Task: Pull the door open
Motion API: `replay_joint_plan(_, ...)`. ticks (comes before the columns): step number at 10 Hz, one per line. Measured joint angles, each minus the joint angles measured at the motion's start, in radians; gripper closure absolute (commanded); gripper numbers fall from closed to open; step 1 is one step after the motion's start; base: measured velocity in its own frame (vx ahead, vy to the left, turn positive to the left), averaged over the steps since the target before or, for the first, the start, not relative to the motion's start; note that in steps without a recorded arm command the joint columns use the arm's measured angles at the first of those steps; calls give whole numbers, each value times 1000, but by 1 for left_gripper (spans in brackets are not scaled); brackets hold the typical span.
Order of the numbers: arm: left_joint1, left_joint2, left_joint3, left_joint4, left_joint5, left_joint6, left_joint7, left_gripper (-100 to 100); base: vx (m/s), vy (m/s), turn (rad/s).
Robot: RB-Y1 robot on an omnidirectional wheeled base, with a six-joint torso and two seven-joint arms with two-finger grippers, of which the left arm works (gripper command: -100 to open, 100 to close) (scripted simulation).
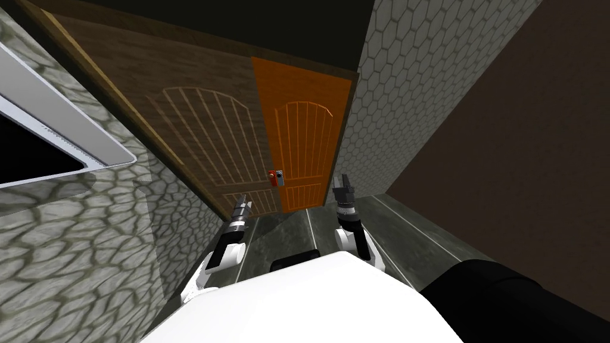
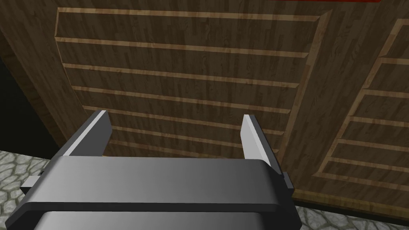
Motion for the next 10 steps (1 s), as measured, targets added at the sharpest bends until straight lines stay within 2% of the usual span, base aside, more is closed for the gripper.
replay_joint_plan(5,-45,17,13,101,11,12,19,-100,99,-12,-45)
replay_joint_plan(10,-107,36,29,229,24,31,42,-100,168,-11,-59)
